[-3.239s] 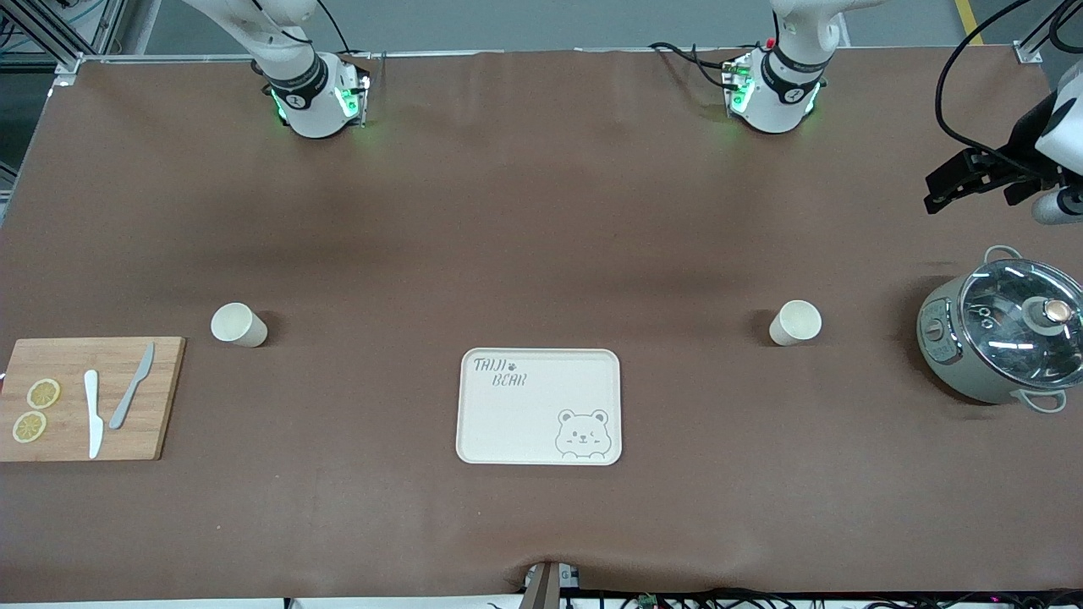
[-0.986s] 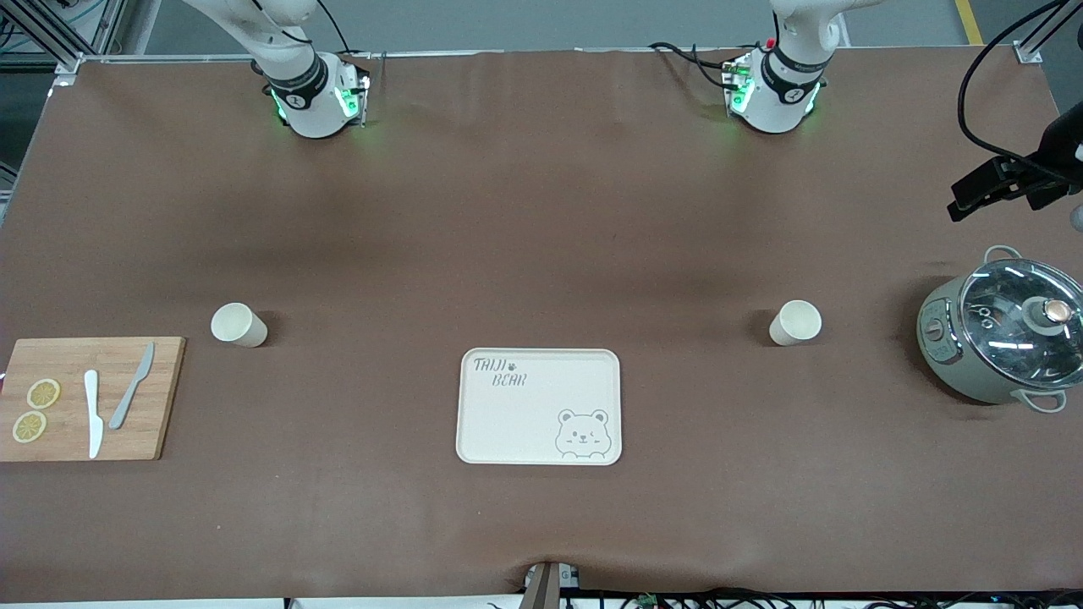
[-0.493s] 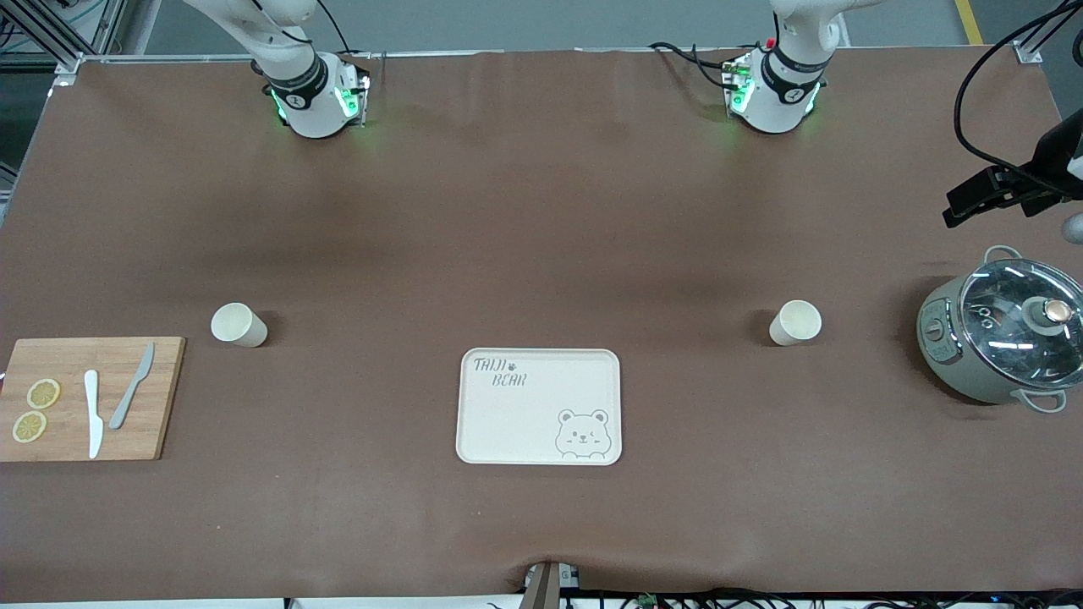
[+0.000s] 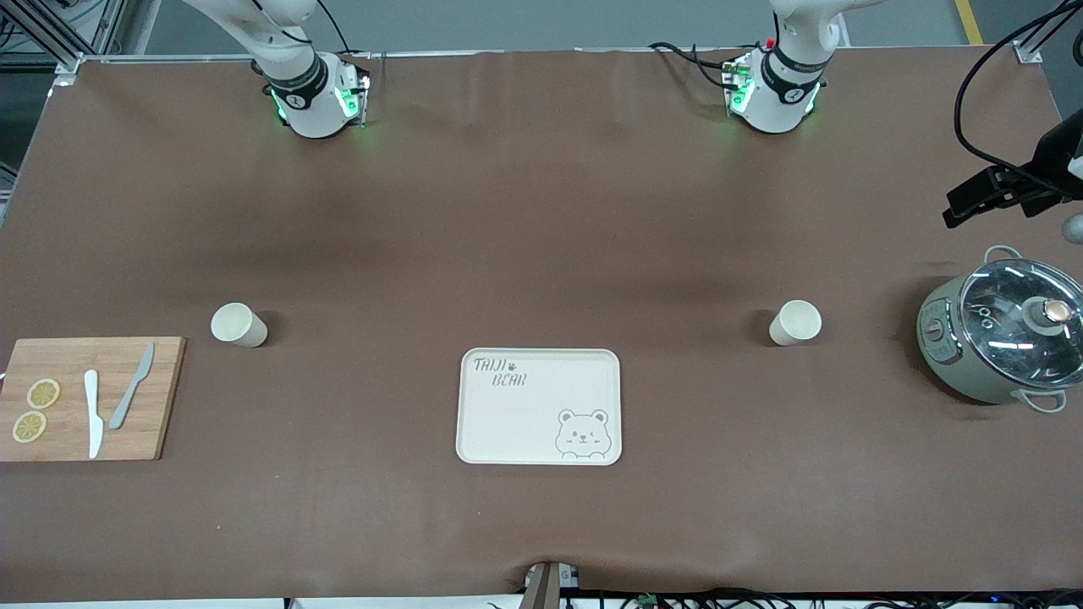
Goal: Place white IKEA cup upright on tray with both arms
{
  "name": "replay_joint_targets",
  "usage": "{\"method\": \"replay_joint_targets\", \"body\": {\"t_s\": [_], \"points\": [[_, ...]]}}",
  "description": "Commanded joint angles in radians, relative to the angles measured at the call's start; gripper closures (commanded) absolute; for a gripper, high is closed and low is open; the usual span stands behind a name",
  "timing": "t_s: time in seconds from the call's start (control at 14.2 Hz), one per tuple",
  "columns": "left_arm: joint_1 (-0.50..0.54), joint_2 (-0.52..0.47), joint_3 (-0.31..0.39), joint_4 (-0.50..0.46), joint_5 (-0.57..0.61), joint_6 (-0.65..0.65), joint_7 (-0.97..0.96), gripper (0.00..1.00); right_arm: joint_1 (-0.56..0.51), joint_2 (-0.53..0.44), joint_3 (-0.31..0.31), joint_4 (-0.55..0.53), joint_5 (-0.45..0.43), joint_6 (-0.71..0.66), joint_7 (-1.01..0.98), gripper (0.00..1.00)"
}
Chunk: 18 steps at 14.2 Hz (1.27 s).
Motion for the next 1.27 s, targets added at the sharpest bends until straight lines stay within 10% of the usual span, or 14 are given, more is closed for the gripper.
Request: {"method": "replay_joint_targets", "body": {"t_s": [0.0, 1.2], "points": [[0.005, 0.004, -0.001, 0.022, 0.019, -0.016, 0.000, 0.00, -0.010, -0.001, 0.012, 0.003, -0.006, -0.008, 0.005, 0.00], [0.043, 0.148, -0.003, 0.018, 0.005, 0.103, 0.012, 0.00, -0.005, -0.001, 0.012, 0.005, -0.006, -0.006, 0.005, 0.00]]}}
